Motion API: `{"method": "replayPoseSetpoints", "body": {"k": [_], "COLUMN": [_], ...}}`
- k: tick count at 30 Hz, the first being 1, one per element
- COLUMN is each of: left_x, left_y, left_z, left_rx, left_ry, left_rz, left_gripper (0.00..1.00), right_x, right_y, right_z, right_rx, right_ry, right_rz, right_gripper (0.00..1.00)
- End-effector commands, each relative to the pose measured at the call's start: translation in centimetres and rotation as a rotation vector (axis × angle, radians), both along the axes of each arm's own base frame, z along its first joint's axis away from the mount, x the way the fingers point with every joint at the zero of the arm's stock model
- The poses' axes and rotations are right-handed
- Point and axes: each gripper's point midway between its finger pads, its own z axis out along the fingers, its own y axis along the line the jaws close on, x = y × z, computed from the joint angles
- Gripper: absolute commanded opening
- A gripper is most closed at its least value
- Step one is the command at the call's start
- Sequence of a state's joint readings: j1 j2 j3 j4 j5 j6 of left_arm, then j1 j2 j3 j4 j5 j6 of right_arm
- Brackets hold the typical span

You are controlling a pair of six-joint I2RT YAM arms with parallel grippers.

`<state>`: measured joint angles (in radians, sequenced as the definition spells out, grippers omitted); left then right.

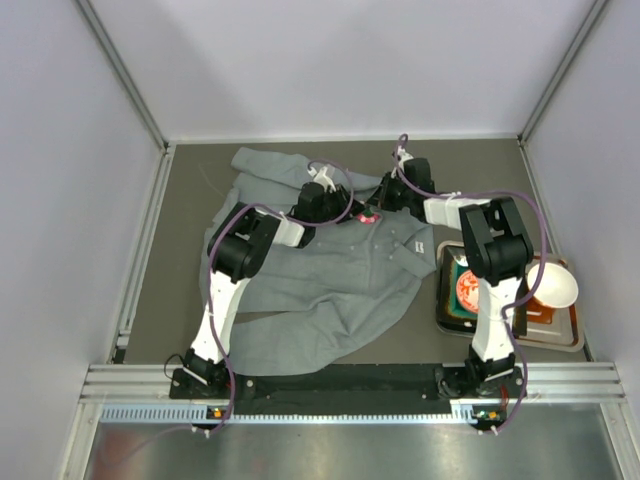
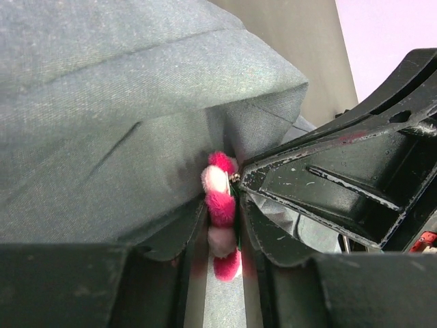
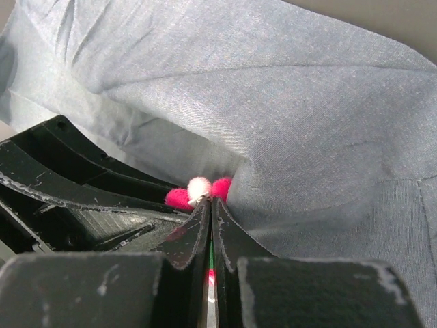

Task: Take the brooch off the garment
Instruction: Open the brooch with the flattened clothing.

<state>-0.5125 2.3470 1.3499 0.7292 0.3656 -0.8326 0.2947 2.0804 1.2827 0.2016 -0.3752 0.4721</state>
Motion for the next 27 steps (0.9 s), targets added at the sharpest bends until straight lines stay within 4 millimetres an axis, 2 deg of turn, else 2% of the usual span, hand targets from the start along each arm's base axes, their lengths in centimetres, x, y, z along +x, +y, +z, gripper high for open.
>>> {"method": "replayPoseSetpoints", "body": {"k": [1,3,5,6,11,18,27], "left_x": [-0.63,-0.86,-0.87,-0.84,-0.85,-0.37,-0.34], "left_y": [0.37,0.39,0.35,0.4,0.4,0.31,-0.19], "left_z": [1.0,0.99,1.27,1.28,1.17,0.73,0.97], "left_rx": [-0.044,-0.071,-0.085,-0.085,-0.086,-0.086,-0.101], "left_ry": [0.013,0.031,0.023,0.023,0.031,0.044,0.038], "left_rz": [-0.008,-0.016,-0.021,-0.021,-0.02,-0.005,-0.018], "left_gripper": [0.29,0.31,0.41,0.41,0.42,0.34,0.39], "right_x": [0.16,0.21,0.18,0.15,0.2,0.16,0.0], "right_y": [0.07,0.08,0.11,0.18,0.12,0.13,0.37], "right_z": [1.64,1.69,1.63,1.62,1.65,1.88,2.25], "right_rx": [-0.008,-0.007,-0.004,-0.005,-0.004,-0.001,0.013], "right_ry": [-0.054,-0.057,-0.054,-0.054,-0.055,-0.061,-0.066], "right_rz": [-0.02,-0.02,-0.02,-0.018,-0.02,-0.019,-0.012], "right_gripper": [0.0,0.0,0.0,0.0,0.0,0.0,0.0]}}
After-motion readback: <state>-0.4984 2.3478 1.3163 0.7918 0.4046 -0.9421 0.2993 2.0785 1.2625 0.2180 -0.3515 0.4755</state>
